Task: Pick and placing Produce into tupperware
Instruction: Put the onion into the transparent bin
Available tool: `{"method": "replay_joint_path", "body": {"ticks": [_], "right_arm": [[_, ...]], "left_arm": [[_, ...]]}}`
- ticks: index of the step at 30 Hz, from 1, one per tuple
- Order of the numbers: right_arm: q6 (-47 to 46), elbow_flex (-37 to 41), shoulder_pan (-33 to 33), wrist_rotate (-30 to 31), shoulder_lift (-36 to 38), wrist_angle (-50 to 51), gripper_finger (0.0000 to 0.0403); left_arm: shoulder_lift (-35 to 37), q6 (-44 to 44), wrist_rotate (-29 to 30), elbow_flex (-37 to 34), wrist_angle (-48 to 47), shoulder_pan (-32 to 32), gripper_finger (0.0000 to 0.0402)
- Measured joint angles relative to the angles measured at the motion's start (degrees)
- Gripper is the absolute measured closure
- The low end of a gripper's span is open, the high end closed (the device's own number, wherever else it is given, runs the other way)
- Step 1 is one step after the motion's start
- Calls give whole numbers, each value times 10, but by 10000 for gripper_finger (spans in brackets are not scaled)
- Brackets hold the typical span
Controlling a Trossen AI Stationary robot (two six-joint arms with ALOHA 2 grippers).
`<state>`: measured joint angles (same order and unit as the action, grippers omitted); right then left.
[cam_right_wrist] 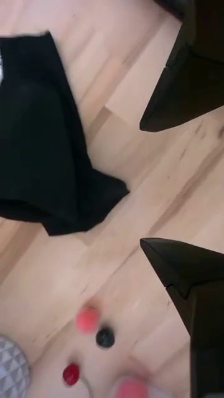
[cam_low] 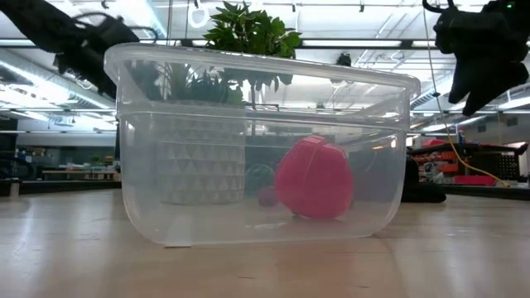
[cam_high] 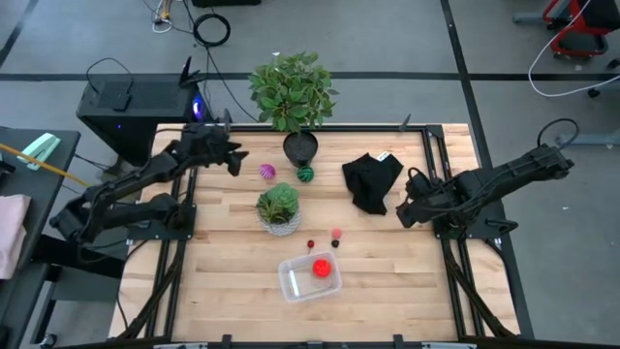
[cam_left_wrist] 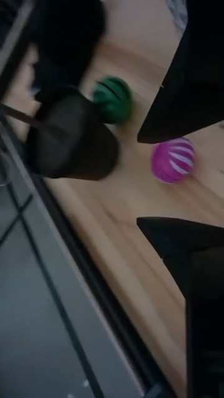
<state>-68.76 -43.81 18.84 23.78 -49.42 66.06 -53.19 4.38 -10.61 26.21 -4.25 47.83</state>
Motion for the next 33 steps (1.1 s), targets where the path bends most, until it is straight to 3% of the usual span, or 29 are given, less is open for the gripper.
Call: {"method": "replay_joint_path", "body": {"ticks": [10,18,33], "right_arm": [[-66,0,-28,-16,-4,-26,104],[-67,0,-42,-18,-5,-34,104],[-63,-1,-42,-23,-5,-34,104]], "left_arm": [[-132,-171,-29,1,5,0,88],[-153,-305,-21,6,37,-11,28],[-304,-320,-23,184,-128,-33,12]]}}
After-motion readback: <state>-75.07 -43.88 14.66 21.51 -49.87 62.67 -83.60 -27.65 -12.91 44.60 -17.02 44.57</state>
